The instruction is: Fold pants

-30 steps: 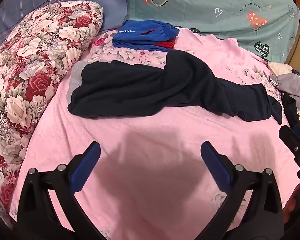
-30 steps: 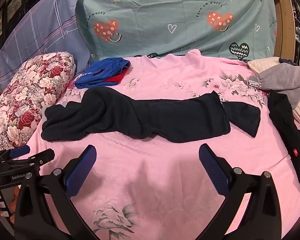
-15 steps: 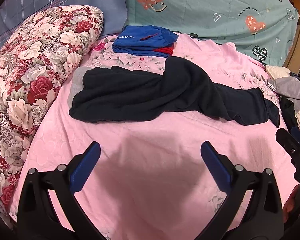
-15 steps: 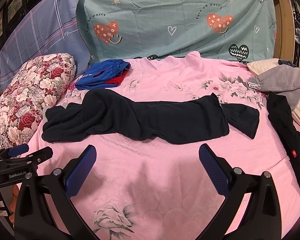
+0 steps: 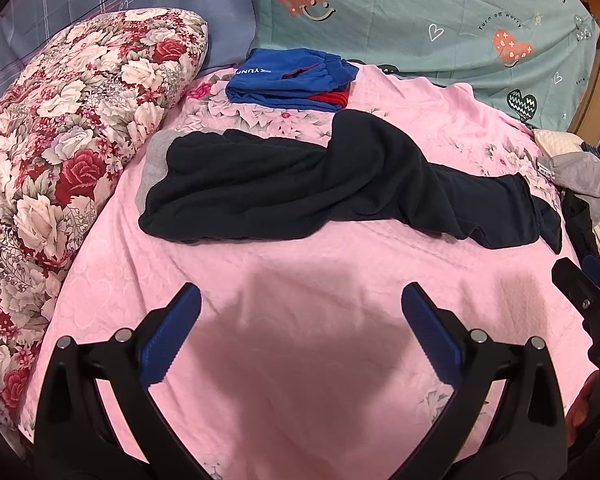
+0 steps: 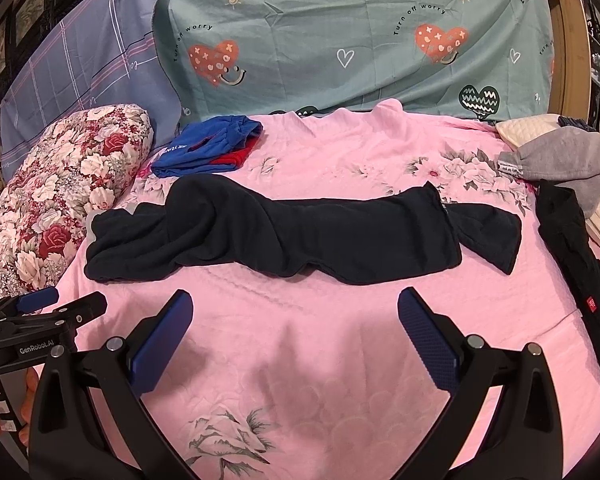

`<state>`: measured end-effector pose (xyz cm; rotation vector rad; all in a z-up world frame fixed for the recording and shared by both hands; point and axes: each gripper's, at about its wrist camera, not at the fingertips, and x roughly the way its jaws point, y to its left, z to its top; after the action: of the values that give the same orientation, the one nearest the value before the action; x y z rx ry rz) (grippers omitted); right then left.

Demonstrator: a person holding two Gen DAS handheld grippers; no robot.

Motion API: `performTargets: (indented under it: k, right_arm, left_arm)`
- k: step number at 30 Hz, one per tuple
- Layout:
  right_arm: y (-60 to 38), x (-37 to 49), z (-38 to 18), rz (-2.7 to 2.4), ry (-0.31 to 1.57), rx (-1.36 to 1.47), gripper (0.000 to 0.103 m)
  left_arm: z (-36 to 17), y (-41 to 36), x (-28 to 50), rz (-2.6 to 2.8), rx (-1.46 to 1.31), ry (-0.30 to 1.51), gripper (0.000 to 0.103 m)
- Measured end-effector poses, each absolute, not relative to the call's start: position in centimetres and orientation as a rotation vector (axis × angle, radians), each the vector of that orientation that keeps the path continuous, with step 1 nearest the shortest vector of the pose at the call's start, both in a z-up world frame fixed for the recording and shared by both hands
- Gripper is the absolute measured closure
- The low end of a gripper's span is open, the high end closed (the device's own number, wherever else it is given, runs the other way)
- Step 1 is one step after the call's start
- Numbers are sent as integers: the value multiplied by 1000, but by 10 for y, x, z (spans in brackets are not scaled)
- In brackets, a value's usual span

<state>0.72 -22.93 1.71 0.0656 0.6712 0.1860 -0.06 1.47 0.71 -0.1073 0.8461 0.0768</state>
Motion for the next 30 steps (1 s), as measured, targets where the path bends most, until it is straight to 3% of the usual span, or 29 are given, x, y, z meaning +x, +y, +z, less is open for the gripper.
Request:
performTargets:
  k: [30]
  right_arm:
    - [-227,6,13,201,682,74,1]
  left_arm:
    - [4,16,-3,80,-108,851,2]
